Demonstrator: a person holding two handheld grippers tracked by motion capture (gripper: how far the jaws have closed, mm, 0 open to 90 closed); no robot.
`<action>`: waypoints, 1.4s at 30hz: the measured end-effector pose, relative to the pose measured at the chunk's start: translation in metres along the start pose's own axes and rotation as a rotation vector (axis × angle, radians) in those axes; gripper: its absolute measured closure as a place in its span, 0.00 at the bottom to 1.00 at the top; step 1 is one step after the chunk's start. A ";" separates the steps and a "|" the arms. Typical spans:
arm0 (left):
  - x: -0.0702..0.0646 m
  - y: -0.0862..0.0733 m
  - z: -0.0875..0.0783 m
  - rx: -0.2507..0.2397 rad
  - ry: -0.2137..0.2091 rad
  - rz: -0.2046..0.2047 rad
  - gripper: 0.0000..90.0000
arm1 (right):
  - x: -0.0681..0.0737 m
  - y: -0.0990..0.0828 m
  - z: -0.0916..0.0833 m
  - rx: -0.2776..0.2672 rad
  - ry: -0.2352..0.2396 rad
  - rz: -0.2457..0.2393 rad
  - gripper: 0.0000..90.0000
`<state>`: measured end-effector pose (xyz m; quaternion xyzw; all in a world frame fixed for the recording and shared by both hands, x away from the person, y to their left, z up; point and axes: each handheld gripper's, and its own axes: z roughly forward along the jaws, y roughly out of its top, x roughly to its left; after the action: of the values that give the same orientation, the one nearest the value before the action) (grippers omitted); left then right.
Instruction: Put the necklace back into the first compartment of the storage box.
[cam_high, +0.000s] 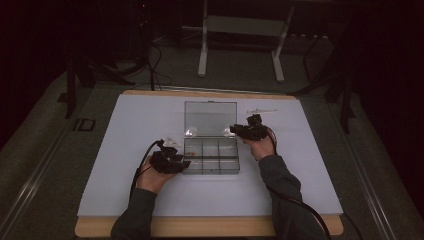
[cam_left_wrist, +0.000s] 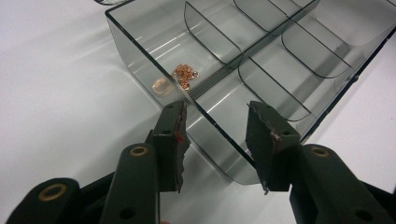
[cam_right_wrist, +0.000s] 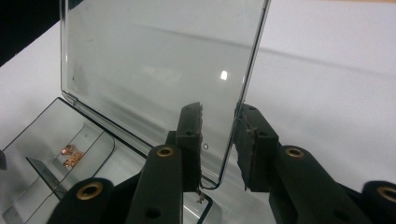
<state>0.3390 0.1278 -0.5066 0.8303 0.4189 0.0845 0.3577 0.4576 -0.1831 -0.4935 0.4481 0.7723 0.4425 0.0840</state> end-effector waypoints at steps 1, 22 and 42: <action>0.000 0.000 0.000 0.002 -0.002 -0.001 0.65 | 0.001 0.000 -0.001 -0.004 -0.003 -0.006 0.81; 0.000 0.000 0.000 0.003 -0.002 -0.011 0.65 | 0.015 -0.008 -0.010 -0.062 -0.084 -0.135 0.85; 0.002 -0.002 0.001 -0.008 -0.026 -0.027 0.64 | 0.023 -0.017 -0.024 -0.074 -0.098 -0.178 0.88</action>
<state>0.3398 0.1299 -0.5088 0.8241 0.4251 0.0708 0.3675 0.4212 -0.1838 -0.4864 0.3954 0.7870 0.4392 0.1772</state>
